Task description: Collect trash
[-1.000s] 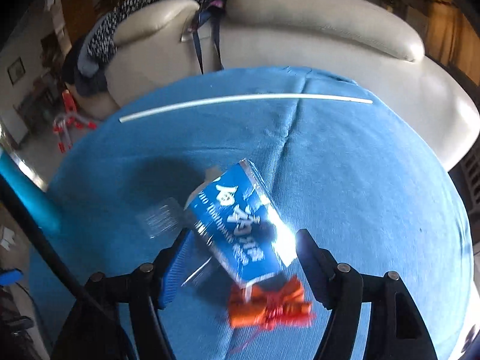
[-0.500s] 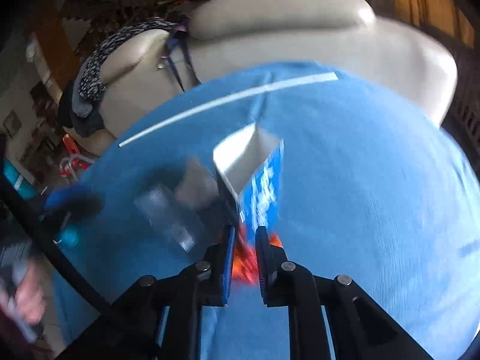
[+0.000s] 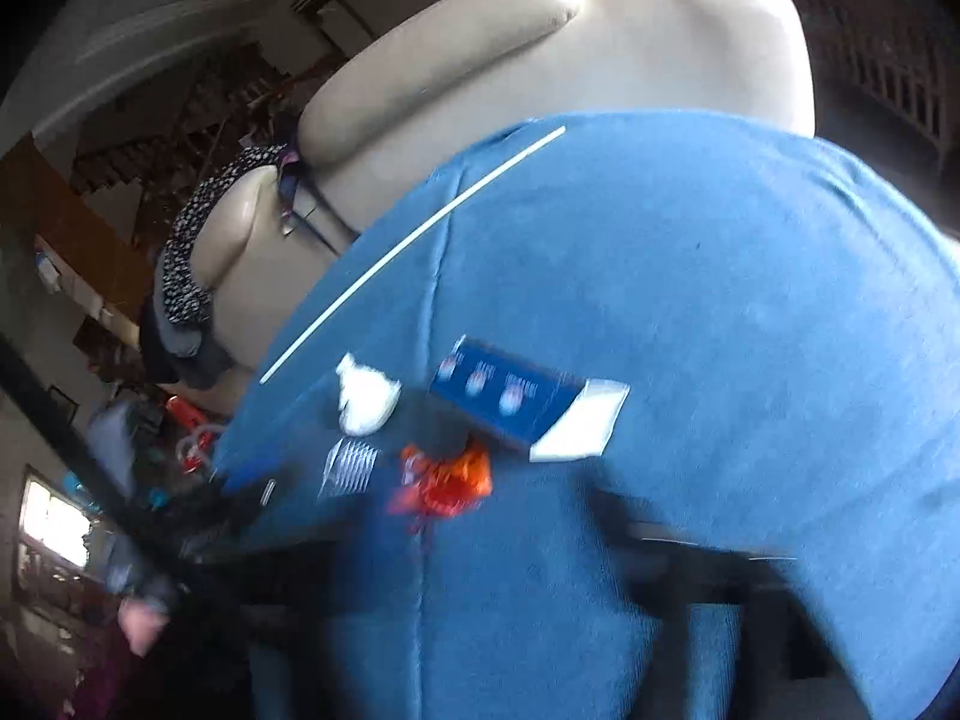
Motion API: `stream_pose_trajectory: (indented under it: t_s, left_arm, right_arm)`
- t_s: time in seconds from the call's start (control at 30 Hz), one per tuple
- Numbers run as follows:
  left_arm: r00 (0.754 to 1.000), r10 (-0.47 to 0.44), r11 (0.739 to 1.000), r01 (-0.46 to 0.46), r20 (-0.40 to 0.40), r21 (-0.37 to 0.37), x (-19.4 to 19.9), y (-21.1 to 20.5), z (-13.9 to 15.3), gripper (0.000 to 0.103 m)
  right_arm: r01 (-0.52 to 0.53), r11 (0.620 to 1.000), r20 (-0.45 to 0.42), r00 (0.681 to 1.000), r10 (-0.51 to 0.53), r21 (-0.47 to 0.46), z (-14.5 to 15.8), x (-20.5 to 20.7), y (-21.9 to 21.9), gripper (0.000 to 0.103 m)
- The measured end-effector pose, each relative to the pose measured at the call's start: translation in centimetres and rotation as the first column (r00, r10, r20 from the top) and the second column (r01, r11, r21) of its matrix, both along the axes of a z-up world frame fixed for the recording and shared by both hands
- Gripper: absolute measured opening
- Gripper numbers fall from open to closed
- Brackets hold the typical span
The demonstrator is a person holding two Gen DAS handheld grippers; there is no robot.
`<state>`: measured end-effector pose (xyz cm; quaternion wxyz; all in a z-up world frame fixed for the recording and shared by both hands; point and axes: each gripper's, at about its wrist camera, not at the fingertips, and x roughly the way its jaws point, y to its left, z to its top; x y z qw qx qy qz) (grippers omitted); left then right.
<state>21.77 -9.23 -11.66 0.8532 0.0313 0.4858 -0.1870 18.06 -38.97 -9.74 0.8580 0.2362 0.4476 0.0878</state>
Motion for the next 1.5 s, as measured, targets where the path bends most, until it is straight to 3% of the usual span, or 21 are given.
stream_pose_trajectory:
  t_s: [0.03, 0.13, 0.27, 0.3, 0.37, 0.43, 0.57, 0.73, 0.9, 1.07, 1.2, 1.27, 1.33, 1.4, 1.5]
  left_arm:
    - [1.000, -0.022, 1.000, 0.022, -0.016, 0.015, -1.0, 0.3, -0.2, 0.051]
    - [0.997, -0.056, 0.997, 0.059, -0.055, 0.055, -3.6, 1.6, -1.2, 0.051]
    - [0.999, -0.041, 0.997, 0.042, -0.022, 0.062, -5.0, 3.6, -0.1, 0.053]
    - [0.999, -0.036, 0.998, 0.037, -0.009, 0.055, -4.9, 4.0, 0.5, 0.054]
    - [0.999, -0.027, 0.998, 0.026, 0.025, 0.050, -4.7, 4.4, 1.6, 0.071]
    - [0.997, -0.039, 0.998, 0.035, 0.066, 0.059, -4.4, 4.1, 2.4, 0.075]
    - [0.983, -0.153, 0.984, 0.143, 0.096, 0.109, -2.6, 1.9, 2.3, 0.075]
    - [0.938, -0.332, 0.935, 0.313, 0.096, 0.168, -0.8, -1.3, 1.1, 0.075]
    - [0.902, -0.430, 0.899, 0.422, 0.043, 0.118, -0.3, -2.5, -0.4, 0.075]
    - [0.888, -0.457, 0.886, 0.450, 0.046, 0.111, -1.4, -2.7, -1.4, 0.075]
    - [0.874, -0.484, 0.875, 0.482, 0.035, 0.052, -2.5, -2.3, -1.2, 0.075]
    - [0.869, -0.493, 0.869, 0.491, 0.034, 0.059, -3.1, -2.4, -1.3, 0.075]
    - [0.867, -0.497, 0.867, 0.494, 0.031, 0.061, -3.5, -2.5, -1.3, 0.075]
    - [0.870, -0.492, 0.870, 0.491, 0.027, 0.050, -3.8, -2.5, -1.3, 0.073]
    - [0.885, -0.465, 0.884, 0.464, 0.009, 0.052, -4.0, -2.8, -1.7, 0.046]
  right_arm:
    - [0.008, 1.000, 0.020, 1.000, -0.008, 0.002, 0.2, 0.1, 0.0, 0.087]
    - [0.019, 0.998, 0.042, 0.999, -0.017, -0.065, 0.5, 1.6, 0.6, 0.087]
    - [-0.003, 0.992, 0.030, 1.000, 0.006, -0.128, -0.1, 4.8, 2.0, 0.087]
    - [-0.016, 0.987, 0.017, 1.000, 0.019, -0.160, -0.6, 5.8, 2.5, 0.087]
    - [-0.051, 0.987, -0.025, 0.999, 0.048, -0.150, -1.9, 7.0, 2.7, 0.087]
    - [-0.093, 0.988, -0.055, 0.995, 0.087, -0.124, -2.9, 7.4, 3.3, 0.087]
    - [-0.204, 0.977, -0.086, 0.976, 0.198, -0.068, -3.8, 5.3, 4.1, 0.087]
    - [-0.287, 0.947, -0.114, 0.955, 0.272, -0.142, -3.7, 2.0, 5.3, 0.087]
    - [-0.197, 0.975, -0.090, 0.978, 0.188, -0.104, -2.6, 2.6, 3.1, 0.087]
    - [-0.162, 0.986, -0.102, 0.982, 0.158, -0.034, -2.7, 4.4, 2.6, 0.087]
    - [-0.128, 0.992, -0.167, 0.978, 0.123, -0.019, -4.2, 6.4, 3.8, 0.086]
    - [-0.099, 0.995, -0.201, 0.975, 0.096, -0.003, -5.1, 6.9, 3.9, 0.082]
    - [-0.063, 0.998, -0.214, 0.975, 0.057, -0.018, -5.5, 6.7, 3.8, 0.056]
    - [-0.079, 0.997, -0.233, 0.970, 0.074, -0.012, -5.8, 6.5, 4.1, 0.042]
    - [-0.055, 0.998, -0.229, 0.972, 0.047, -0.031, -5.6, 4.9, 3.5, 0.042]
